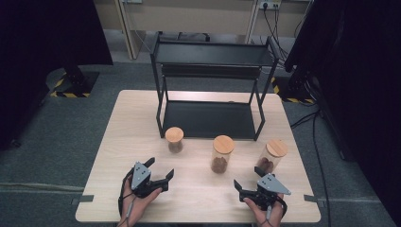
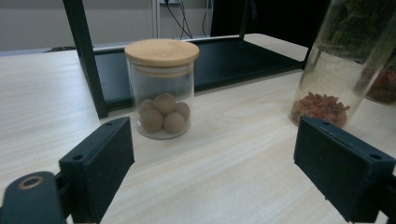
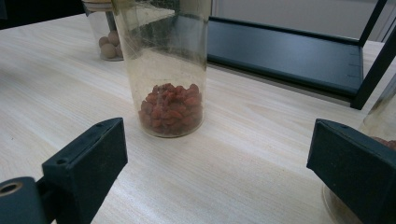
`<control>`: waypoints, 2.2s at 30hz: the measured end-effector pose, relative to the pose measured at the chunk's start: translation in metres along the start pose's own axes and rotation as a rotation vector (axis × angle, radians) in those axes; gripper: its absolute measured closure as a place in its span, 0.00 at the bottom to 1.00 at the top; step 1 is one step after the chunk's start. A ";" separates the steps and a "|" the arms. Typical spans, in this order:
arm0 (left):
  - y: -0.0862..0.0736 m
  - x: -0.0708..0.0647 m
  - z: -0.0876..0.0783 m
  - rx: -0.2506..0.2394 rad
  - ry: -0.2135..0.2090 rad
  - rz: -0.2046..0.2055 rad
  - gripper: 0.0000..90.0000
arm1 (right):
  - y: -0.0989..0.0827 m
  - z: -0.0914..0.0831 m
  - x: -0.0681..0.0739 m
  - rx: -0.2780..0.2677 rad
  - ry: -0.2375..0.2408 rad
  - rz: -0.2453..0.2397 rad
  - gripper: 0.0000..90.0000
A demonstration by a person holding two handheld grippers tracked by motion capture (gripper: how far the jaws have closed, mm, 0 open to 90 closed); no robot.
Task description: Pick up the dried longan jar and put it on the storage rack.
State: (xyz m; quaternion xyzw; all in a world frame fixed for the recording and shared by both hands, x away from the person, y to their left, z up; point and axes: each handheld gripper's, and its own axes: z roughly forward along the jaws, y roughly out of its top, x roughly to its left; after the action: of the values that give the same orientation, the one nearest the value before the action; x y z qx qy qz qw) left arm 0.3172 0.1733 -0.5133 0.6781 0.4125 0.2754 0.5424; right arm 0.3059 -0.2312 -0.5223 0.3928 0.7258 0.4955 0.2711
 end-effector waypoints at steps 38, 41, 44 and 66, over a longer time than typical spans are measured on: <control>0.027 0.033 0.095 0.037 0.072 0.057 0.19 | 0.000 0.001 0.000 0.008 0.005 -0.006 0.06; 0.028 0.032 0.100 0.040 0.070 0.062 0.20 | 0.000 0.001 0.000 0.008 0.005 -0.006 0.06; 0.028 0.031 0.104 0.046 0.065 0.071 0.21 | 0.000 0.001 0.000 0.009 0.005 -0.007 0.06; 0.031 0.027 0.111 0.042 0.072 0.075 0.29 | 0.000 0.001 0.000 0.010 0.007 -0.008 0.06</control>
State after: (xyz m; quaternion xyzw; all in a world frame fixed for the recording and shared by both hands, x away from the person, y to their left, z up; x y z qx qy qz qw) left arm 0.4300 0.1384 -0.5145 0.6938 0.4118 0.3112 0.5022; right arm 0.3066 -0.2304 -0.5222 0.3896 0.7306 0.4923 0.2684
